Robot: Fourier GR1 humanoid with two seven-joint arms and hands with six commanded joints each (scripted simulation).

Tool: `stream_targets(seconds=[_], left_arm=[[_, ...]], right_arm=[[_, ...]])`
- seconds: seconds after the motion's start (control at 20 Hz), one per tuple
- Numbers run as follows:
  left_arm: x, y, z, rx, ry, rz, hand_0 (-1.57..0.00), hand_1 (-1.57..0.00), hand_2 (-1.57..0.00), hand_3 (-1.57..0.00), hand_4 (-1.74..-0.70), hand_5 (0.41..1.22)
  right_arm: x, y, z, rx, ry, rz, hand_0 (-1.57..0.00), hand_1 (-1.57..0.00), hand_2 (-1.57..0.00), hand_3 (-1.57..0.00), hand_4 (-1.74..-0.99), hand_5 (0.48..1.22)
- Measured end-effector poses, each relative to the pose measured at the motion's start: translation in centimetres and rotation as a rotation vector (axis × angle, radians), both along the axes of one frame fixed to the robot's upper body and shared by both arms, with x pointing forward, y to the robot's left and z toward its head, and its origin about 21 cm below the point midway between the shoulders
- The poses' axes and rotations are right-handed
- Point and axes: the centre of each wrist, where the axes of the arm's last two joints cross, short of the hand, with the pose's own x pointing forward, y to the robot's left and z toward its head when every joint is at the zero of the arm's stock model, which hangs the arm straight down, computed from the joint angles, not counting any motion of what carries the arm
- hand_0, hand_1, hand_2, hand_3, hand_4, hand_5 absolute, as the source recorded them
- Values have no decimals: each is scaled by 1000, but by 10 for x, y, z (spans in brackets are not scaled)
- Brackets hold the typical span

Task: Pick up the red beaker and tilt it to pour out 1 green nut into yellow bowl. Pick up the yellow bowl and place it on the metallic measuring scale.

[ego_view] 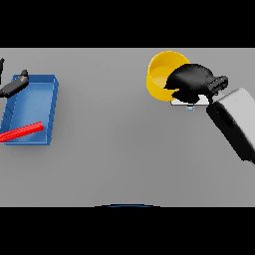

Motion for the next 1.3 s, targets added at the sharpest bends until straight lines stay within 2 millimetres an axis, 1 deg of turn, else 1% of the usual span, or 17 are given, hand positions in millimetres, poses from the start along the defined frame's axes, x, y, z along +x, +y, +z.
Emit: stream_targets(seconds=[0.05,0.2,0.25,0.3,0.35,0.4,0.45,0.5,0.6,0.7,0.75,0.85,0.9,1.1,1.2,1.25,1.3], left_arm=[[0,0,1,1,2,9,1,1,1,1,-806,739],[-2,-7,1,-8,18,19,1,1,1,1,-824,759],[-1,-7,6,-2,15,24,1,1,1,1,-828,765],[-3,-6,4,-5,16,27,1,1,1,1,-833,769],[-4,-7,7,-8,16,25,1,1,1,1,-832,773],[-4,-3,5,-3,30,38,1,1,1,1,-829,774],[-1,-7,9,1,22,38,1,1,1,1,-823,772],[-3,-3,6,4,26,34,1,1,1,1,-823,765],[-3,0,7,2,30,35,1,1,1,1,-818,759],[-1,-2,7,4,32,37,1,1,1,1,-814,757],[-2,0,6,10,33,39,1,1,1,1,-811,753],[-3,-2,3,9,32,41,1,1,1,1,-801,743],[-3,-1,7,12,23,39,1,1,1,1,-796,737],[1,-2,6,6,22,38,1,1,1,1,-805,728],[2,0,8,4,10,36,1,1,1,1,-806,734],[2,1,9,-2,17,33,1,1,1,1,-809,734],[2,0,8,0,23,29,1,1,1,1,-811,740]], right_arm=[[6,-8,3,-5,-6,-28,-1571,-1571,-1570,-1226,-1720,1221],[15,-27,-2,24,5,-103,-1571,-1571,-1570,-1205,-1720,1221],[19,-35,-7,30,5,-124,-1571,-1571,-1571,-1193,-1720,1221],[24,-42,-9,26,12,-150,-1571,-1571,-1571,-1181,-1720,1221],[28,-47,-13,27,13,-165,-1571,-1571,-1571,-1172,-1720,1221],[31,-50,-19,29,12,-178,-1571,-1571,-1571,-1168,-1720,1221],[34,-54,-21,27,10,-198,-1571,-1571,-1571,-1182,-1721,1221],[38,-58,-21,30,17,-210,-1571,-1571,-1571,-1211,-1722,1221],[43,-62,-34,28,31,-236,-1571,-1571,-1571,-1254,-1722,1221],[46,-69,-44,21,26,-272,-1571,-1566,-1571,-1360,-1724,1221],[47,-73,-49,24,25,-270,-1571,-1567,-1571,-1390,-1724,1221],[51,-73,-57,24,31,-274,-1571,-1561,-1571,-1432,-1725,1221],[53,-73,-62,20,37,-287,-1571,-1547,-1571,-1460,-1726,1221],[54,-77,-75,23,54,-317,-1571,-1475,-1567,-1510,-1727,1221],[57,-77,-74,31,42,-314,-1548,-1420,-1568,-1481,-1721,1221],[58,-74,-75,32,47,-318,-1527,-1401,-1569,-1320,-1725,1221],[57,-76,-78,39,59,-313,-1536,-1411,-1569,-1165,-1728,1221]])
